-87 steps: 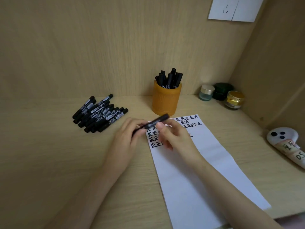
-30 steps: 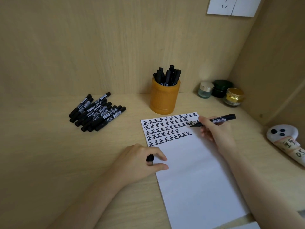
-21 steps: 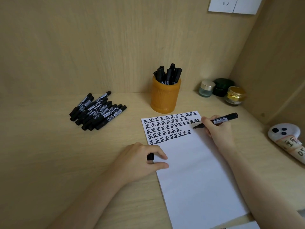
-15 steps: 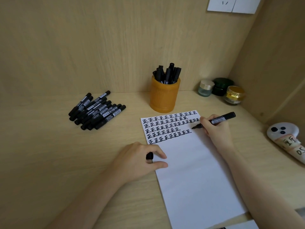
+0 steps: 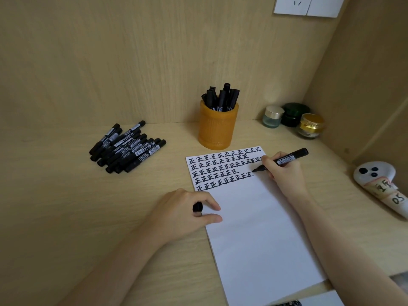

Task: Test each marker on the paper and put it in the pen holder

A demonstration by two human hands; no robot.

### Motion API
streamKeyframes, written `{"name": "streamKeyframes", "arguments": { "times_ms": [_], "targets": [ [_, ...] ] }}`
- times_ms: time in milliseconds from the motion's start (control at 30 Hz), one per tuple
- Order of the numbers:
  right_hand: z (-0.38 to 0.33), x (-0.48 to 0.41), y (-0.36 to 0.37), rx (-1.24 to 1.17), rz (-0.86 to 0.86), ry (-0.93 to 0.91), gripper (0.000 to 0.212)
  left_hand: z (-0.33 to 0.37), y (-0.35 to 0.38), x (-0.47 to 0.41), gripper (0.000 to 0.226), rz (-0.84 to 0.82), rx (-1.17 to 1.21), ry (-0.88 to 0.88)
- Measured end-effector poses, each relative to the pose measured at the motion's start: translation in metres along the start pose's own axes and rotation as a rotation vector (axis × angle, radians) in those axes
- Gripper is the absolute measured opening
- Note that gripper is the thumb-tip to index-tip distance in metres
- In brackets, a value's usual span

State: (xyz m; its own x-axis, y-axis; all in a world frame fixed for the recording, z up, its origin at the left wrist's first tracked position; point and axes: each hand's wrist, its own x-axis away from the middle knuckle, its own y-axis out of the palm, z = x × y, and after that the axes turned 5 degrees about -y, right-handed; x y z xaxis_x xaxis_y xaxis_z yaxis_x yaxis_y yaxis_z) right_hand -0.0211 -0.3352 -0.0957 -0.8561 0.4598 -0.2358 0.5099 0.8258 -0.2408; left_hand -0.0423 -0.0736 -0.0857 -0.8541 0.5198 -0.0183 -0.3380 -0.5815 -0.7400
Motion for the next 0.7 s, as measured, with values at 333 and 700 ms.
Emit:
{"name": "streamKeyframes", "arguments": {
  "times_ms": [333, 700],
  "targets": [
    [-0.0001, -0.0001, -0.0011, 0.02, 0.047, 0.001, 0.03, -0.0004, -0.0006, 0.0003, 0.019, -0.012, -0.005, 0.004],
    [-0.0039, 0.0005, -0.002, 0.083, 0.02, 0.023, 0.027, 0.0001, -0.0007, 0.0002, 0.017, -0.021, -0.016, -0.003]
  ]
}}
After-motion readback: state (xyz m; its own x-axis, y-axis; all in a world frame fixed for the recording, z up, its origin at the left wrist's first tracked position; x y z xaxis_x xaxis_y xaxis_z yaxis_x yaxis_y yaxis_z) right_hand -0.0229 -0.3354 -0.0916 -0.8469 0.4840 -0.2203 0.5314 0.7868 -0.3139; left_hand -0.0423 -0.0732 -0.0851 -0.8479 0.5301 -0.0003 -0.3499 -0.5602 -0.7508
